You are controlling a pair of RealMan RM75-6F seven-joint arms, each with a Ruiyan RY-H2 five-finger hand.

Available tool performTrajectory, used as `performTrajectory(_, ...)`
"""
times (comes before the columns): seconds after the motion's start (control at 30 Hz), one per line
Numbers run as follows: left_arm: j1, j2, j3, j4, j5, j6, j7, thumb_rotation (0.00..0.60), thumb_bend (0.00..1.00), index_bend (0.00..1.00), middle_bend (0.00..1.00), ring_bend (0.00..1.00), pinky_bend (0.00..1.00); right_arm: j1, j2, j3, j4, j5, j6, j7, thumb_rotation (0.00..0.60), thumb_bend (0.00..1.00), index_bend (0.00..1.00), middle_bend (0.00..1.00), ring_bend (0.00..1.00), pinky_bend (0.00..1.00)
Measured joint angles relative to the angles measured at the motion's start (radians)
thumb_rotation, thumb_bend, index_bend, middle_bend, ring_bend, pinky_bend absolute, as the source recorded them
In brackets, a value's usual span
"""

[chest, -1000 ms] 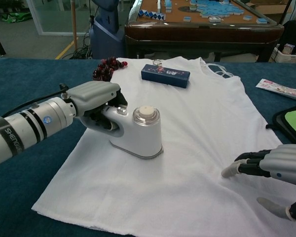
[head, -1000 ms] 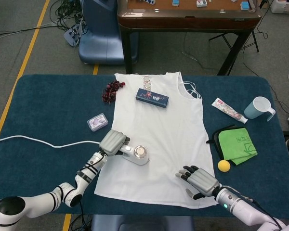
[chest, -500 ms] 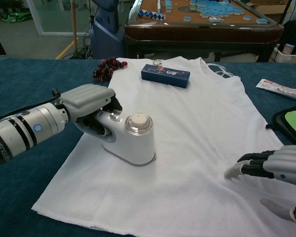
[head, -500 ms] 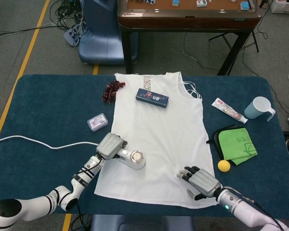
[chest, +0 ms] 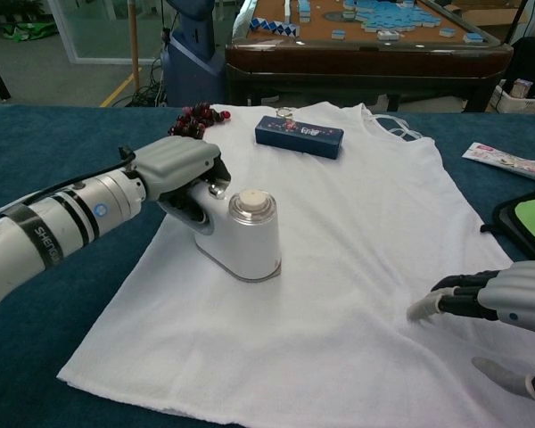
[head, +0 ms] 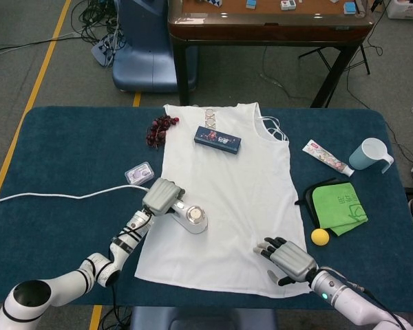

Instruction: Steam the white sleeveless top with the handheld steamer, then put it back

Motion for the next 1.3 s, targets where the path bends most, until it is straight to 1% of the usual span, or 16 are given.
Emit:
performTrajectory(0.3,-0.043,-0.044,-0.038,0.104,-0.027,-0.034,-0.036,0.6,0.2,0.81,0.75,0.61,0.64,-0.001,0.002,0.002,-0.002,0.009,-0.002,-0.004,0.363,0.57,0.1,0.14,0.07,0.14)
performTrajectory(0.47,-0.05,-0.053,-0.037,0.125,-0.036,-0.054,-0.054,0.6,0.2,0.81,0.75,0.61,0.64,-0.002,0.002,0.002,-0.003,0.011,-0.004,-0.007,0.361,0.57,0.1,0.14,0.07,0.14)
performTrajectory(0.63,-0.038,-0.03,-0.028,0.074,-0.04,-0.066,-0.059,0.6,0.2,0.81,0.75,0.61,0.64,-0.001,0.0,0.002,-0.003,0.009,-0.005,-0.008,0.362,0.57,0.1,0.14,0.07,0.14)
performTrajectory(0.87,-0.014,0.028,-0.008,-0.052,-0.042,-0.067,-0.021,0.6,0.2,0.81,0.75,0.61,0.64,0.0,-0.002,0.0,-0.002,0.005,-0.009,-0.005,0.362,0.57,0.1,0.14,0.07,0.14)
performTrajectory(1.1,0.012,0.074,0.028,-0.154,-0.027,-0.053,0.041,0.6,0.2,0.81,0.75,0.61,0.64,0.0,-0.002,-0.001,-0.002,0.004,-0.009,-0.004,0.361,0.57,0.1,0.14,0.07,0.14)
performTrajectory(1.3,0.031,0.107,0.053,-0.223,-0.009,-0.037,0.063,0.6,0.2,0.81,0.75,0.61,0.64,0.001,-0.004,-0.002,-0.002,0.002,-0.012,-0.003,0.363,0.57,0.1,0.14,0.07,0.14)
